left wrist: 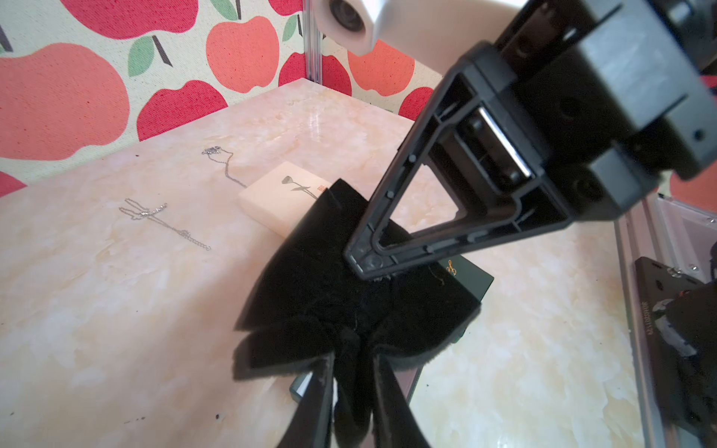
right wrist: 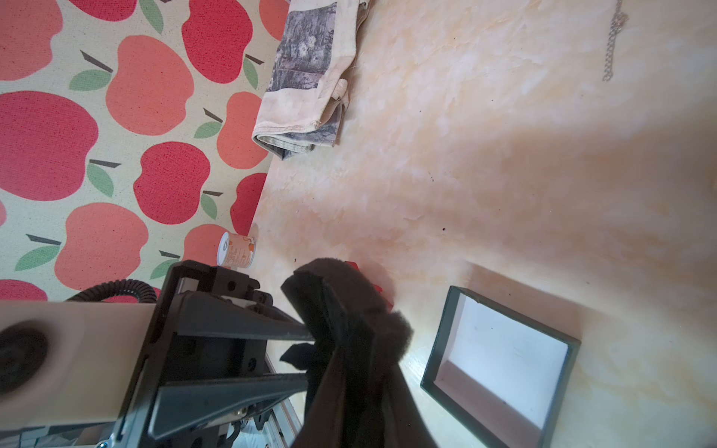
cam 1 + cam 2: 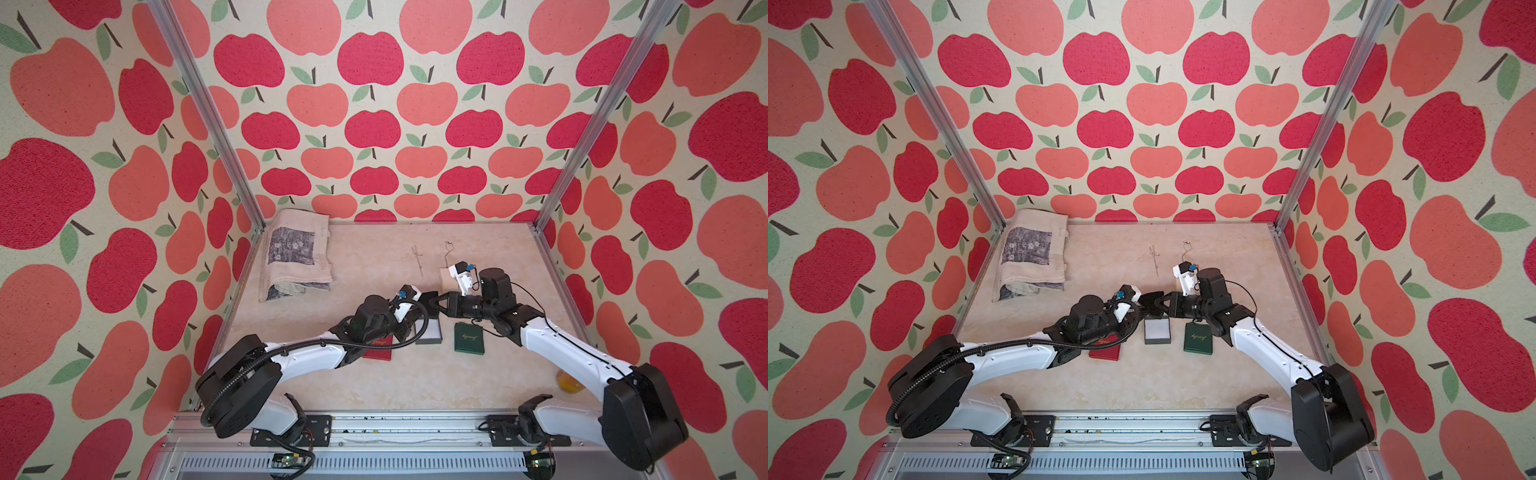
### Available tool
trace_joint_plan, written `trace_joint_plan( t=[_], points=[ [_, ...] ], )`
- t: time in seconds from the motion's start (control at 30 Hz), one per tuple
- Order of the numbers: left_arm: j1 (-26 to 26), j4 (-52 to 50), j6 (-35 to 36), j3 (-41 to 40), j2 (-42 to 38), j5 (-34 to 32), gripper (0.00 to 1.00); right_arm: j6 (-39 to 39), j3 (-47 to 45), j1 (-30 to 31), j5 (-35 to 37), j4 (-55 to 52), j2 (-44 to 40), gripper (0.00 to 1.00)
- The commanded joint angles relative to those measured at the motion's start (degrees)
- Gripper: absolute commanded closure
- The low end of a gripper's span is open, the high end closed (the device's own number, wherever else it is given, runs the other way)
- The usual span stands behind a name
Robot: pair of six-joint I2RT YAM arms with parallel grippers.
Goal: Take the necklace out of the lift-off lid jewelry box
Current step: Place the inner lining in the jewelry box.
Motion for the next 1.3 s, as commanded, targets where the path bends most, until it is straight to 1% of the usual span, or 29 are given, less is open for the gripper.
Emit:
trace_joint_plan(
  t=[0.0,0.07,0.17,0.37,0.5,0.6,0.73,0.87,0.97,1.27],
  points=[
    [-0.3,-1.4,0.2,1.3,0.2,-1.1,0.60,-0.6,-0.2,0.3,0.5,-2.1,-0.1,0.85],
    [-0.3,-2.8,0.1,1.1,-0.4,-1.4,0.55,-1.6,0.0,0.3,2.4,-4.6,0.0,0.85],
    [-0.2,-4.1,-0.1,0.0,-2.2,-3.0,0.51,-2.2,-0.4,0.4,4.4,-6.4,0.2,0.86],
    [0.2,-6.0,-0.4,-2.1,-5.3,-4.0,0.50,-3.0,-2.0,0.9,6.8,-7.3,0.9,0.86],
    [0.4,-6.7,-1.3,-2.5,-4.6,-5.4,0.52,-3.9,-2.2,1.7,8.5,-7.8,2.2,0.87],
    [0.3,-8.7,-2.5,-1.2,-2.7,-6.8,0.58,-4.1,-2.1,2.3,9.4,-7.7,3.5,0.87],
    [0.3,-10.8,-4.3,0.5,0.5,-8.8,0.72,-4.2,-2.0,3.2,10.7,-7.7,4.9,0.87],
    [0.4,-11.5,-6.0,1.6,3.5,-8.6,0.75,-4.2,-1.9,4.0,11.4,-7.3,6.2,0.88],
    [0.3,-11.9,-6.8,2.4,5.4,-8.3,0.81,-4.2,-2.0,4.2,11.9,-7.1,6.9,0.88],
    [0.3,-12.7,-8.2,4.3,10.7,-7.1,0.90,-4.6,-2.0,4.3,12.5,-7.0,8.1,0.89]
  ],
)
